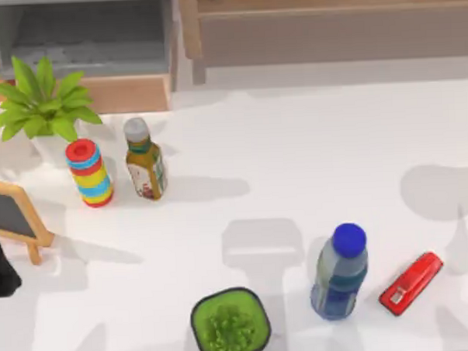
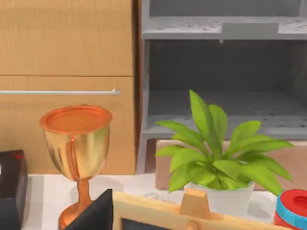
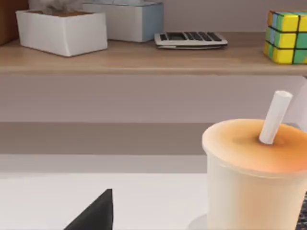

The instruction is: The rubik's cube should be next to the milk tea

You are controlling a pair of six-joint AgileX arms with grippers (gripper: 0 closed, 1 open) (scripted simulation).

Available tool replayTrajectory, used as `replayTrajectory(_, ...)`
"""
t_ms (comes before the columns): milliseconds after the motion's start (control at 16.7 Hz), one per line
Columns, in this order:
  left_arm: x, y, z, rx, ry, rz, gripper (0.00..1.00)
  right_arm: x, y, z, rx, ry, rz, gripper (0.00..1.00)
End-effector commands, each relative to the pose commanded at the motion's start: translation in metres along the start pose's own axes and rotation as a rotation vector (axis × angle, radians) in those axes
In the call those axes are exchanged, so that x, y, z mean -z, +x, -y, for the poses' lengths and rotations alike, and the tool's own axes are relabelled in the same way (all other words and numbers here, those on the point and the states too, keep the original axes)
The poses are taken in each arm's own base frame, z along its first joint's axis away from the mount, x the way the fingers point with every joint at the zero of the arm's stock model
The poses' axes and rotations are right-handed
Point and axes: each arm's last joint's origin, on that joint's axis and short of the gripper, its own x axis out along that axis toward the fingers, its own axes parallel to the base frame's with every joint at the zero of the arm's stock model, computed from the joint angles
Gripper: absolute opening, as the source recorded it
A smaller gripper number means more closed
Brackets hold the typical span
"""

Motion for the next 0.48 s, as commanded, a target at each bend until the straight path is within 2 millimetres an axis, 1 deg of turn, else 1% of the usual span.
replayTrajectory(120, 0.000, 0.000, 0.000, 0.000, 0.000, 0.000, 1.00, 0.000, 0.000, 0.000, 0.000, 0.000, 0.000, 1.00)
replayTrajectory(240, 0.000, 0.000, 0.000, 0.000, 0.000, 0.000, 1.00, -0.006, 0.001, 0.001, 0.000, 0.000, 0.009, 1.00)
replayTrajectory(360, 0.000, 0.000, 0.000, 0.000, 0.000, 0.000, 1.00, -0.020, 0.003, 0.002, 0.001, 0.000, 0.028, 1.00)
replayTrajectory(480, 0.000, 0.000, 0.000, 0.000, 0.000, 0.000, 1.00, -0.038, 0.010, 0.004, 0.003, -0.002, 0.048, 1.00)
